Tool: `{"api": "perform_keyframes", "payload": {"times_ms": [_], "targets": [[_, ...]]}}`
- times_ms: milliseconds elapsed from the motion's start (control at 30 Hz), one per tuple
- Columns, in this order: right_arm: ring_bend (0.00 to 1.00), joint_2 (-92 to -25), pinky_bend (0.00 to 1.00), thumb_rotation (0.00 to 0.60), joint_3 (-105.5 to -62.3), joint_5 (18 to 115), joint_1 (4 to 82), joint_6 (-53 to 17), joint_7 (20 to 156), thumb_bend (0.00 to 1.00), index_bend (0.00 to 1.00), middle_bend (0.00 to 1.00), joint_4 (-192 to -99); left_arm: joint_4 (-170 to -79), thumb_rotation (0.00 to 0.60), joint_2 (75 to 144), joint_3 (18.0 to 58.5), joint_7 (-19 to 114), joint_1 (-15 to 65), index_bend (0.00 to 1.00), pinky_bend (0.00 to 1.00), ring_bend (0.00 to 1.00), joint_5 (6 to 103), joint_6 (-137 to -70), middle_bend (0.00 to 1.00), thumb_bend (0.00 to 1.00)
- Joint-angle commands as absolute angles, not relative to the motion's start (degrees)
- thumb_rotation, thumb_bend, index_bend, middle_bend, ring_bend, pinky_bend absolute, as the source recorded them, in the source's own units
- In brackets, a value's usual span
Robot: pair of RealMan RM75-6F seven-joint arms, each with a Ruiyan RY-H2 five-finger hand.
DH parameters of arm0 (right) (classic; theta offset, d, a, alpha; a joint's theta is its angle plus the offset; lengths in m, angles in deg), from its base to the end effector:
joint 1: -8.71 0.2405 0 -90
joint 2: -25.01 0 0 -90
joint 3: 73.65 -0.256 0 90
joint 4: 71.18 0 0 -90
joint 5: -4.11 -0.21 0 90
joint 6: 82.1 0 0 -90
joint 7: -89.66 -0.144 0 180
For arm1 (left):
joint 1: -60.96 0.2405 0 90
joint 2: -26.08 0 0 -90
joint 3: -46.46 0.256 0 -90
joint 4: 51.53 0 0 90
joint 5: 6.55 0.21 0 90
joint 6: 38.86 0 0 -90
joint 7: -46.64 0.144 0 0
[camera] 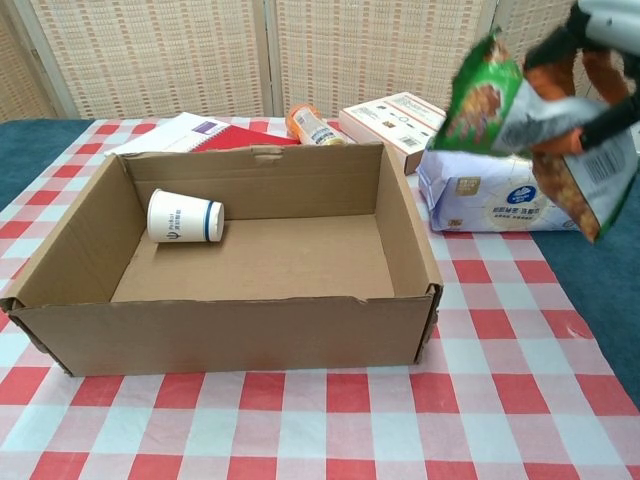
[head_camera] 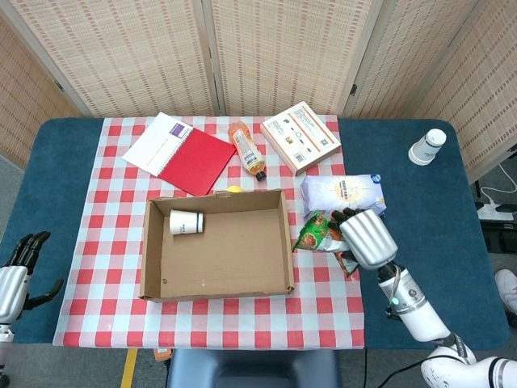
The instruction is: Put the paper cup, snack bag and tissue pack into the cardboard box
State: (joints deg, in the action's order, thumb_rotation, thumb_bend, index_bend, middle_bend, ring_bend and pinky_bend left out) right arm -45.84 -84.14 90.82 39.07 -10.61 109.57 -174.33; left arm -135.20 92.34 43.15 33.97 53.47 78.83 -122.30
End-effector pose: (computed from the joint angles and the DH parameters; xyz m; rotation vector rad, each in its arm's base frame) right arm -0.1394 -0.2899 0.0984 1.7781 -0.5730 1.1752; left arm -0.3310 0.2001 0.1612 -1.3569 -0.9758 -1.0059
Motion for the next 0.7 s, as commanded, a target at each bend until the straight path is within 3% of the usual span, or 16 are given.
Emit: {"api": "perform_keyframes", "payload": {"times_ms": [33, 267, 600, 667, 700], "targets": [[0.56, -44.4, 0.74, 0.600, -89.8, 88.1, 44.3, -13.3, 116.0, 0.31, 0.82, 0.56, -180.4, -135.2, 0.600, 92.3, 43.2, 34.1, 53.5, 0.05, 0.28, 0.00, 78.9, -122.2, 0.04, 0.30], [0.56, -55.8, 0.74, 0.600, -94.4, 84.4, 54.2, -18.8, 114.6, 0.31, 0.82, 0.56, -175.8, -135.0, 0.600, 92.6, 43.3, 34.5, 53.3, 0.05, 0.28, 0.00, 78.8, -121.9, 0.04, 0.30], [0.56, -69.2, 0.74, 0.600, -93.9, 81.8, 61.9, -22.6, 111.0, 0.31, 0.80, 0.56, -161.9, -134.6, 0.600, 92.4, 43.2, 33.8, 53.3, 0.05, 0.27, 0.00, 78.3, -121.5, 0.04, 0.29], [0.52, -69.8, 0.70, 0.600, -93.7, 81.0, 62.7, -24.1, 109.9, 0.28, 0.73, 0.55, -160.5, -134.5, 0.600, 92.4, 43.1, 33.4, 53.3, 0.06, 0.27, 0.00, 78.3, -121.5, 0.04, 0.30], [0.44, -69.6, 0.63, 0.600, -93.5, 80.1, 63.0, -25.4, 109.3, 0.20, 0.63, 0.52, -160.4, -134.5, 0.600, 92.3, 43.1, 33.3, 53.3, 0.06, 0.27, 0.00, 78.3, -121.5, 0.04, 0.30]]}}
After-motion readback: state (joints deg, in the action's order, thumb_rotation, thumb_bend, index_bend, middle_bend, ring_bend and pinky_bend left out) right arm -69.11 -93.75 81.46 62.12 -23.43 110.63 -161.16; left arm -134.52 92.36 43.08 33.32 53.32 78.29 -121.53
